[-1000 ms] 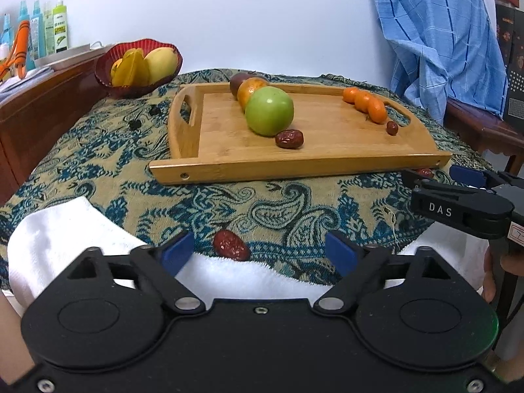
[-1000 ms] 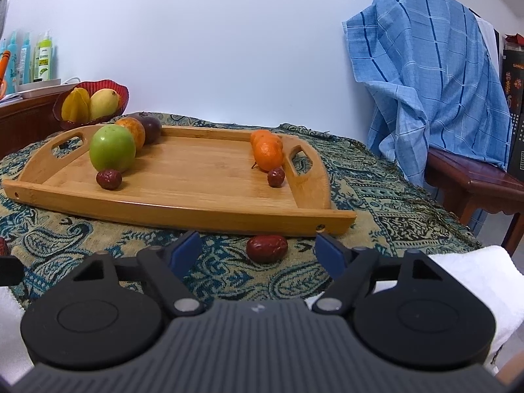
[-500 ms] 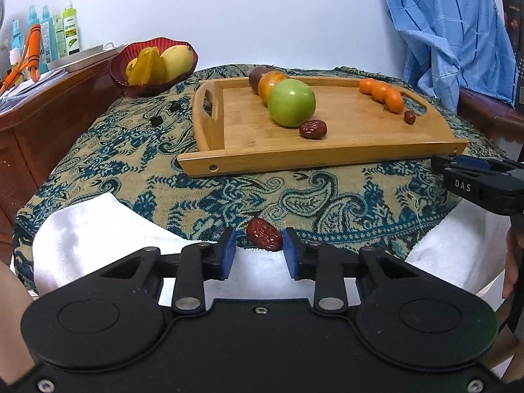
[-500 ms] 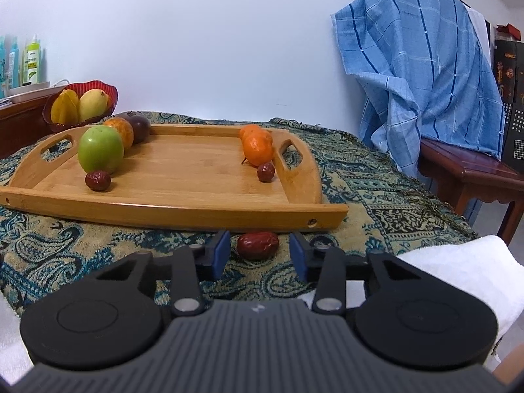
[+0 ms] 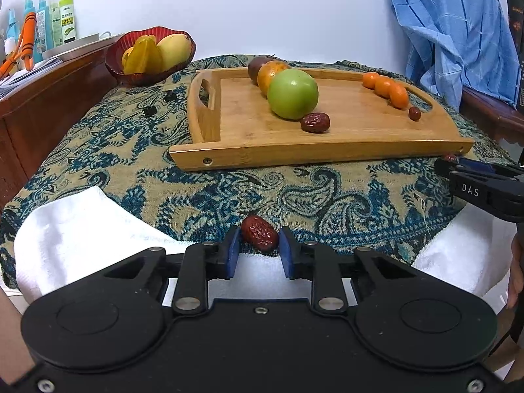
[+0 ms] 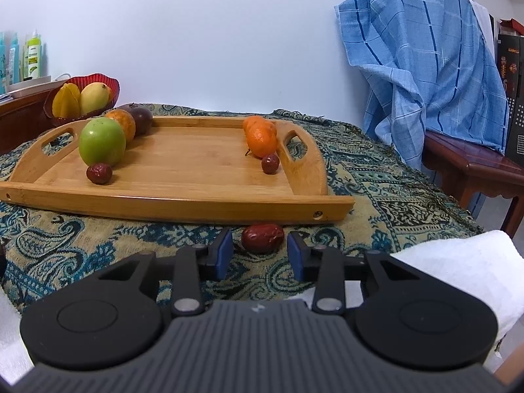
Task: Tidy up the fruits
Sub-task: 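Grasp a red date with the left gripper while the right grasps another date, then lift and carry both red dates over the tray with both grippers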
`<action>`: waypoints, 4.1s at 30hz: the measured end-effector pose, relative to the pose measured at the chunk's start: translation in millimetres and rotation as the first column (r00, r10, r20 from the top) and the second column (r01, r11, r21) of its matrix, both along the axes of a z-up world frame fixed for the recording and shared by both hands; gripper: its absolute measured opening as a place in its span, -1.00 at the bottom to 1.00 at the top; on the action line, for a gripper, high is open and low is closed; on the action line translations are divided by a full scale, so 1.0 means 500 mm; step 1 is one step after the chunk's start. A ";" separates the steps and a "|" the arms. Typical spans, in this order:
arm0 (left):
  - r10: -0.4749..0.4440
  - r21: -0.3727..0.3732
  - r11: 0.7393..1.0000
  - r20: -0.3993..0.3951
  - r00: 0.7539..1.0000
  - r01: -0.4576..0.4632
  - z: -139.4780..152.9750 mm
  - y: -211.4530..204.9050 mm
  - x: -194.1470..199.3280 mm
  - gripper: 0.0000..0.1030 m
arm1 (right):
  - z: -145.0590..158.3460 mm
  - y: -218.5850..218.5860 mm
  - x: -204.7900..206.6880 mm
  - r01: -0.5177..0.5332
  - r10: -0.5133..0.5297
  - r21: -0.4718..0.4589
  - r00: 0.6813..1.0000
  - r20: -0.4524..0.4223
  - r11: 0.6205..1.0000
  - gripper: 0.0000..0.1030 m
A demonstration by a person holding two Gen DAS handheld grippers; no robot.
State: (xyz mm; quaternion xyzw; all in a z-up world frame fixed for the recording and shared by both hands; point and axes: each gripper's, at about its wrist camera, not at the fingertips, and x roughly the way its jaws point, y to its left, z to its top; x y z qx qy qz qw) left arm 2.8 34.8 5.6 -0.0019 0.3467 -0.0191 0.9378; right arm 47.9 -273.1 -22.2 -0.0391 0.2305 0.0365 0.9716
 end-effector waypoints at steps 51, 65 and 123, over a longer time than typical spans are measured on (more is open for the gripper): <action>-0.040 0.009 0.999 0.104 0.994 0.039 0.070 -0.031 0.041 -0.54 | 0.034 0.018 0.002 -0.038 0.034 0.063 0.997 0.064 0.997 -0.36; -0.048 0.009 0.999 0.190 0.981 0.048 0.137 -0.007 0.141 -0.54 | 0.095 0.048 0.071 -0.096 0.084 0.103 0.989 0.118 0.990 -0.36; 0.028 -0.022 0.999 0.053 0.998 -0.027 0.071 0.060 0.534 -0.54 | 0.087 0.137 0.452 -0.108 0.129 0.151 0.982 -0.135 0.983 -0.35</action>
